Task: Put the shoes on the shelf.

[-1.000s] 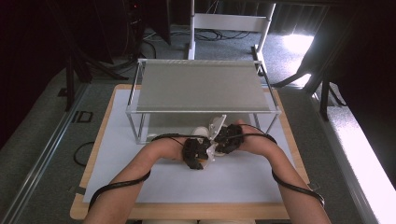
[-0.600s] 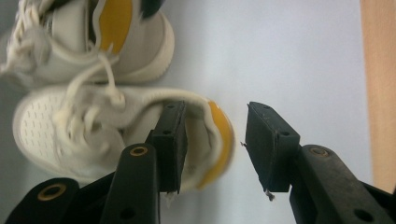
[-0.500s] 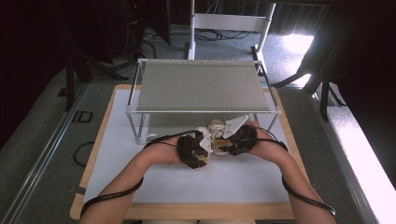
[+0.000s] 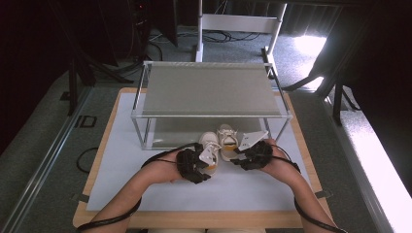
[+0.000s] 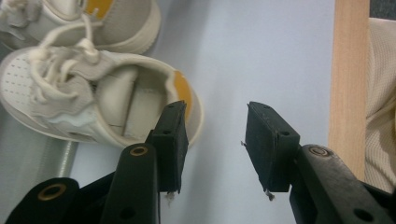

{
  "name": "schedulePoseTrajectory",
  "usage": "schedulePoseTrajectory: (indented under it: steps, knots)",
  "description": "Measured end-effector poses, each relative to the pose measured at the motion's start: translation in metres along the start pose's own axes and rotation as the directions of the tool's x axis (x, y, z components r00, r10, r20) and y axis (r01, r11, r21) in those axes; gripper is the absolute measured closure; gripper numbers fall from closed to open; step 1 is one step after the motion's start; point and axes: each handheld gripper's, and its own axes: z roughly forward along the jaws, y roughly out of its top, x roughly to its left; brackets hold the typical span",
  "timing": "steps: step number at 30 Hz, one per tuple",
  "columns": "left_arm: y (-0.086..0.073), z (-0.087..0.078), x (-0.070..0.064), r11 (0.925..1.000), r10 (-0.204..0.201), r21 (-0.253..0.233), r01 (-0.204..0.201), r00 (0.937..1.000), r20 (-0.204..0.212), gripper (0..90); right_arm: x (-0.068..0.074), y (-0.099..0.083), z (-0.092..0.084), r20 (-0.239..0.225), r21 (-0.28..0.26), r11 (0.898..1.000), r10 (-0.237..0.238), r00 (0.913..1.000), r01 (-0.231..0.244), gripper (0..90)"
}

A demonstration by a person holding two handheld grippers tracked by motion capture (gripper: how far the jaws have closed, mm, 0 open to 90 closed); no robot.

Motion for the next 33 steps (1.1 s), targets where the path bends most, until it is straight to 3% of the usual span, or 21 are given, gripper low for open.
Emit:
schedulePoseTrajectory:
  steps: [3, 5, 7, 11, 13, 15, 17, 18, 19, 22, 25, 28, 30, 31, 33]
  knots:
    - [-0.004, 0.002, -0.005, 0.9998, -0.014, -0.013, 0.014, 0.9998, -0.014, 57.8, 0.002, -0.005, 0.003, 0.007, -0.004, 1.000, 0.029, 0.9996, -0.029, 57.6]
    - [-0.008, 0.003, -0.007, 0.9982, -0.049, -0.036, 0.049, 0.9987, -0.015, 58.0, 0.003, -0.008, 0.004, 0.014, -0.013, 0.998, 0.055, 0.9984, -0.055, 59.4]
    - [-0.011, 0.005, -0.009, 0.9966, -0.075, -0.038, 0.073, 0.9963, -0.043, 59.0, 0.004, -0.010, 0.004, 0.013, -0.025, 0.997, 0.076, 0.9970, -0.075, 60.7]
    - [-0.018, 0.007, -0.013, 0.9871, -0.143, -0.082, 0.138, 0.9873, -0.068, 60.6, 0.007, -0.016, 0.003, 0.075, -0.069, 0.988, 0.144, 0.9868, -0.138, 65.3]
    - [-0.021, 0.008, -0.016, 0.9784, -0.179, -0.119, 0.169, 0.9811, -0.073, 61.0, 0.011, -0.019, 0.002, 0.091, -0.088, 0.985, 0.159, 0.9831, -0.151, 67.9]
    - [-0.024, 0.010, -0.019, 0.9725, -0.202, -0.137, 0.188, 0.9746, -0.096, 64.1, 0.014, -0.022, 0.002, 0.131, -0.101, 0.983, 0.166, 0.9774, -0.154, 72.4]
    - [-0.026, 0.015, -0.024, 0.9723, -0.207, -0.135, 0.191, 0.9715, -0.116, 67.5, 0.017, -0.025, 0.002, 0.154, -0.120, 0.980, 0.179, 0.9718, -0.161, 83.8]
    - [-0.027, 0.018, -0.026, 0.9704, -0.213, -0.140, 0.196, 0.9699, -0.117, 72.5, 0.018, -0.026, 0.001, 0.163, -0.128, 0.977, 0.190, 0.9682, -0.170, 84.4]
    - [-0.028, 0.021, -0.028, 0.9729, -0.204, -0.135, 0.188, 0.9720, -0.116, 75.1, 0.019, -0.028, 0.001, 0.176, -0.141, 0.974, 0.199, 0.9642, -0.175, 88.4]
    - [-0.030, 0.029, -0.032, 0.9722, -0.217, -0.120, 0.201, 0.9660, -0.140, 83.8, 0.021, -0.032, 0.001, 0.209, -0.175, 0.963, 0.237, 0.9488, -0.202, 90.0]
    - [-0.033, 0.036, -0.030, 0.9662, -0.248, -0.114, 0.231, 0.9549, -0.163, 87.3, 0.021, -0.036, 0.003, 0.229, -0.194, 0.954, 0.269, 0.9353, -0.227, 90.0]
    - [-0.035, 0.042, -0.027, 0.9608, -0.267, -0.124, 0.248, 0.9480, -0.173, 87.3, 0.020, -0.038, 0.006, 0.222, -0.200, 0.949, 0.286, 0.9322, -0.244, 90.0]
    - [-0.035, 0.045, -0.024, 0.9577, -0.274, -0.138, 0.253, 0.9467, -0.169, 87.5, 0.021, -0.038, 0.008, 0.209, -0.205, 0.947, 0.290, 0.9340, -0.248, 90.0]
    - [-0.035, 0.046, -0.023, 0.9518, -0.288, -0.155, 0.265, 0.9460, -0.150, 88.4, 0.022, -0.038, 0.010, 0.207, -0.204, 0.947, 0.291, 0.9340, -0.250, 90.0]
    - [-0.034, 0.048, -0.023, 0.9526, -0.283, -0.160, 0.259, 0.9463, -0.156, 88.4, 0.023, -0.037, 0.013, 0.196, -0.205, 0.947, 0.287, 0.9376, -0.247, 90.0]
